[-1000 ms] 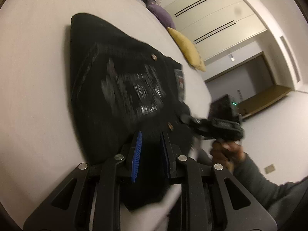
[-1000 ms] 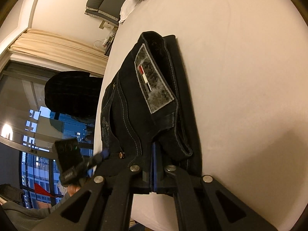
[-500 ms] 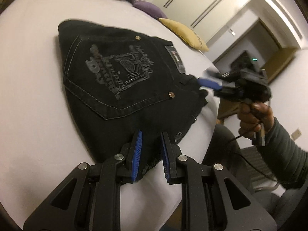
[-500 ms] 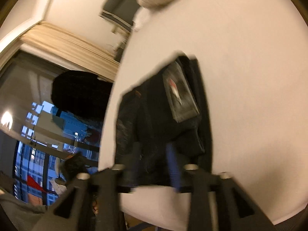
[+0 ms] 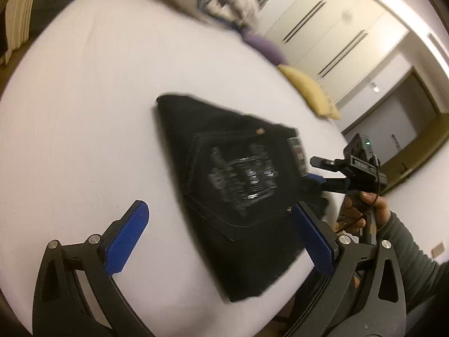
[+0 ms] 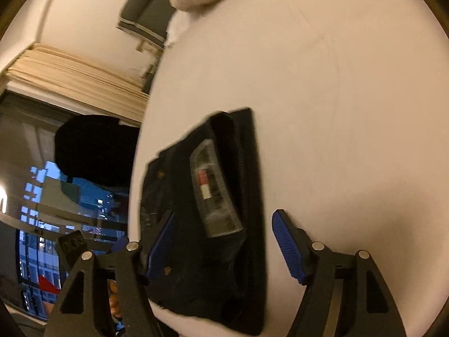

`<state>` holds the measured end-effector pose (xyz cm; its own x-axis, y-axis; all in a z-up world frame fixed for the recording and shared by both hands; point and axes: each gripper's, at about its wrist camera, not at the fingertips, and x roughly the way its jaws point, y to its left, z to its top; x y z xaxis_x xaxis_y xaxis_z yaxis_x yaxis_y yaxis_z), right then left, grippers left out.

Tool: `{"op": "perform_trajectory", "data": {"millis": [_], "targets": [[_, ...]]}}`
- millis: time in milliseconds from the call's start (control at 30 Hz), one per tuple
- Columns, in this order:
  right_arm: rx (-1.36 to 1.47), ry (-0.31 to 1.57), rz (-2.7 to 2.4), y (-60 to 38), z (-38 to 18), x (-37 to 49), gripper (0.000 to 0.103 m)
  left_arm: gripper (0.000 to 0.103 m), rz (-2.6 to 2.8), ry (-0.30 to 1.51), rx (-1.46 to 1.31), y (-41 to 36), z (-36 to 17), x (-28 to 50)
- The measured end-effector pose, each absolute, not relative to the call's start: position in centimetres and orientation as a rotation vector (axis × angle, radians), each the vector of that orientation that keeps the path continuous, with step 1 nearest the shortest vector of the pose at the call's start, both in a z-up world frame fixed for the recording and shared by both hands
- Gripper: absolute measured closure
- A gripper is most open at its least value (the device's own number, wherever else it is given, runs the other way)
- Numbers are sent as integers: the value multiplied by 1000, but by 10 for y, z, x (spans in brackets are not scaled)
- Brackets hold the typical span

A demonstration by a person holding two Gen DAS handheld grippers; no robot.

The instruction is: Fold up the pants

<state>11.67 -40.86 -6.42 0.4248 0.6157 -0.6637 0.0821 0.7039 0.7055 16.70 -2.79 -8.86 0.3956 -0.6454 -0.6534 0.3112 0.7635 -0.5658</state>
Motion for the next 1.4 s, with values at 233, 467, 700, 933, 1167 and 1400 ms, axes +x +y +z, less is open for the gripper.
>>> {"op": "perform_trajectory", "data": {"millis": [233,467,700,933,1167,1400], "targets": [[706,1149,442,-388,-72,144,30,1,-592,1134,-409,-32,-125,199],[605,1168,409,-367,-71,149,56,30,-629,1209,-316,-61,-123,211],[418,1103,336,-341,-40,136,83,77,-605,1211,-387,-50,-117,222],[310,994,404,-310,19,152,85,83,-607,1114,-352,-29,-78,225],[321,912,491,-281,53,237,86,83,-518,956,-264,29,-14,275],[416,969,508,-248,15,333,85,83,-463,987,-260,70,-42,345]]}}
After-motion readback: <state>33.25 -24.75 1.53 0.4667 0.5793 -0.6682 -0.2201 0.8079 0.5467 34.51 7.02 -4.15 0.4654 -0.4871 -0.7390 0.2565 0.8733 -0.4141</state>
